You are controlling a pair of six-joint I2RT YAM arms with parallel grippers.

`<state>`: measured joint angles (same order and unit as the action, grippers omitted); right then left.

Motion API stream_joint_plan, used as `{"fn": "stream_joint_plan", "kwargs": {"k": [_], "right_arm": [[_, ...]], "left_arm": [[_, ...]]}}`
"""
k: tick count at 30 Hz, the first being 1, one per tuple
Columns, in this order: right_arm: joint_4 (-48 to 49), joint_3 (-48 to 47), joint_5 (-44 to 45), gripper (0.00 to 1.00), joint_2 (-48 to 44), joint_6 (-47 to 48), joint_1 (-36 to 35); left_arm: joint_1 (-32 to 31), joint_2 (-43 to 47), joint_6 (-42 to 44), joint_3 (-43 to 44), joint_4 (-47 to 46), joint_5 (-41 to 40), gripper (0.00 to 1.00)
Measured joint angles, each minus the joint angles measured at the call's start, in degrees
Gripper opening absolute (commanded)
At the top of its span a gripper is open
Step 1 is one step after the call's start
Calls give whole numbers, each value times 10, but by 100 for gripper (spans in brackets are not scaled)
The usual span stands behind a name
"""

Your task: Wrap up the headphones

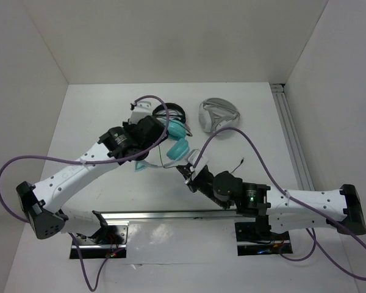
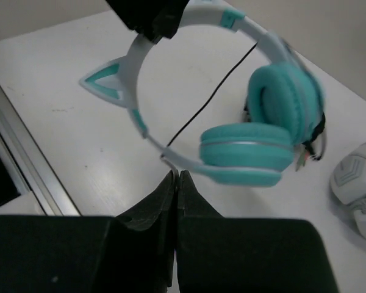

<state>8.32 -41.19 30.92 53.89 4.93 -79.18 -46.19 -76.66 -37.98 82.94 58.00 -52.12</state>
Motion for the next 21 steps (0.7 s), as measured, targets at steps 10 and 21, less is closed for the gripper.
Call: {"fn": "stream_joint_plan", "kwargs": {"k": [10,21], "right_arm": [[-97,-19,71,0,30,71,-4],[-87,-20,138,17,28,133,-14]], "left_arm": [[-33,8,68,-109,-30,144,0],[-141,30,80,-112,-40,229,0]]}}
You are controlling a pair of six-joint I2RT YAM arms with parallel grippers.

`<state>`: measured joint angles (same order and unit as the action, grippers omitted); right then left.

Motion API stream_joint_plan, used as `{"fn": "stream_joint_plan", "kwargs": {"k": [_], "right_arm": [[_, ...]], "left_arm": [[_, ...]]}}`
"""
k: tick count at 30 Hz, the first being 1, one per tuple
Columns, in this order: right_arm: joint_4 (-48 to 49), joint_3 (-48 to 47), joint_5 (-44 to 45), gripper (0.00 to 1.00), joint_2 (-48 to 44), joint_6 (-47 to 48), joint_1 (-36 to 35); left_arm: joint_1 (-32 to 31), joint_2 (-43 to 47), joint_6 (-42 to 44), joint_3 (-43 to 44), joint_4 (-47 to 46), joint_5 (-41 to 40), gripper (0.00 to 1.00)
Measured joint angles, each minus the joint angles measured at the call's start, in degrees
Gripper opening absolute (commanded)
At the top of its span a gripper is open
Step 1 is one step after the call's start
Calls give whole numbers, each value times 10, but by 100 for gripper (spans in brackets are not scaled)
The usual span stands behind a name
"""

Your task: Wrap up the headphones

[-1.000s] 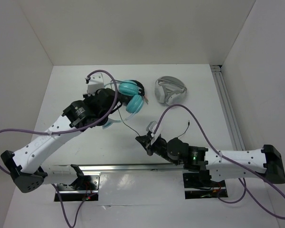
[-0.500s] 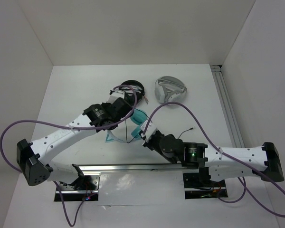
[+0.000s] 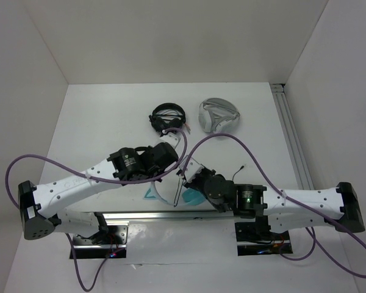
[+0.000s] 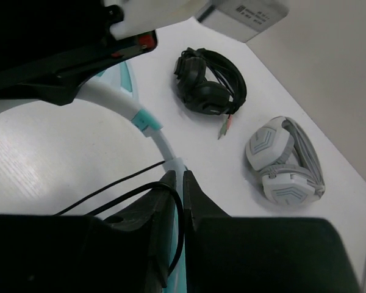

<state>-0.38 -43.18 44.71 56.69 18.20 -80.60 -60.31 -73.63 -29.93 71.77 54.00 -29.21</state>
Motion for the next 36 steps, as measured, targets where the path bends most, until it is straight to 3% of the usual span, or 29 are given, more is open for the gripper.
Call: {"fn": "stream_joint_plan", "kwargs": {"k": [6,11,14,15,16,25,30,36], "right_arm": [[11,0,-2,29,-16,13,44],[42,-1,-31,30,-30,8,125],[51,-2,-86,15,-30,-9,187],[51,-2,-107,3,-29,-17,205],[51,-2,-127,0,-28,-23,219],[127,31,-226,0,1,-65,246],[155,40,-295,0,44,-85,311],[181,19,-452,0,127,-119,398]], "left_arm": [[-2,0,12,-6,18,6,0],[-7,3,31,-16,46,34,0],[-8,16,42,-17,52,47,0],[-8,23,43,-17,52,51,0],[-8,30,43,-17,51,51,0],[-9,53,46,-15,64,60,0],[-9,57,45,17,68,59,0],[-4,71,47,104,49,55,0]]}}
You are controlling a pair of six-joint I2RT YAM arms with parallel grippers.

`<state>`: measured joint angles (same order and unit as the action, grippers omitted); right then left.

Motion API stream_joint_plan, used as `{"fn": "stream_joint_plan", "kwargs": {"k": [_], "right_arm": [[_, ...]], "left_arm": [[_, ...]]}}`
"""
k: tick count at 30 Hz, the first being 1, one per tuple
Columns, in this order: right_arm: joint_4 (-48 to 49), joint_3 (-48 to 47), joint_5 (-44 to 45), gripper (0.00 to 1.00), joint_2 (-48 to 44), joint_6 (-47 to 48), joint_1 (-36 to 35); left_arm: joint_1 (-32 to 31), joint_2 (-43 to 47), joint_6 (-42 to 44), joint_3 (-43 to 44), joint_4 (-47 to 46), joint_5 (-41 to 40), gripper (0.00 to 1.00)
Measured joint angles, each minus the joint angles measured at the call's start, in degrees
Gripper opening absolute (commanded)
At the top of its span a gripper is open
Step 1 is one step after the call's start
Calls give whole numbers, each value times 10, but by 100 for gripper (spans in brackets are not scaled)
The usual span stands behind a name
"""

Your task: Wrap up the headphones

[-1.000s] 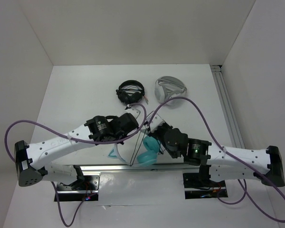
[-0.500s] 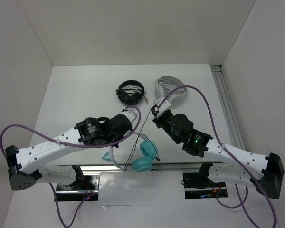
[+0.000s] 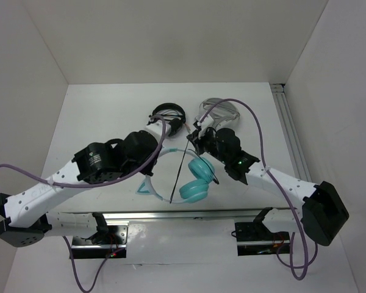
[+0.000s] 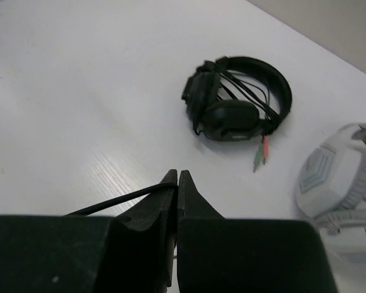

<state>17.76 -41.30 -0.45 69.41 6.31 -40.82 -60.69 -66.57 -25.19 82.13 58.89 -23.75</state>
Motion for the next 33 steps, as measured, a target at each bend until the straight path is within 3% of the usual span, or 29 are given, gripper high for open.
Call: {"fn": "stream_joint_plan", "kwargs": {"k": [6,13,17,18,22,26,27,28,30,33], "right_arm": [[57,-23,-108,0,19,-28,23],[171,8,-229,10,41,-112,38],[264,16,-276,22,97,-169,39],[285,16,-283,29,115,-182,40],[379,17,-309,33,213,-241,40],[448,17,-324,32,312,-290,43],[462,17,-327,28,332,-299,43],[472,18,-329,16,349,-308,44],[497,18,-334,6,377,-328,45],[523,19,-337,0,400,-355,48]], "left_arm": [[10,-12,17,53,5,4,0],[10,-16,7,95,-3,-21,0],[11,-16,-13,121,-3,-52,0],[11,-16,-21,129,-4,-59,0],[10,-15,-43,162,-3,-84,0],[13,-14,-68,188,7,-114,0],[15,-14,-71,193,13,-123,0],[18,-14,-75,197,16,-128,0],[25,-13,-83,200,20,-137,0],[40,-12,-84,198,29,-139,0]]}}
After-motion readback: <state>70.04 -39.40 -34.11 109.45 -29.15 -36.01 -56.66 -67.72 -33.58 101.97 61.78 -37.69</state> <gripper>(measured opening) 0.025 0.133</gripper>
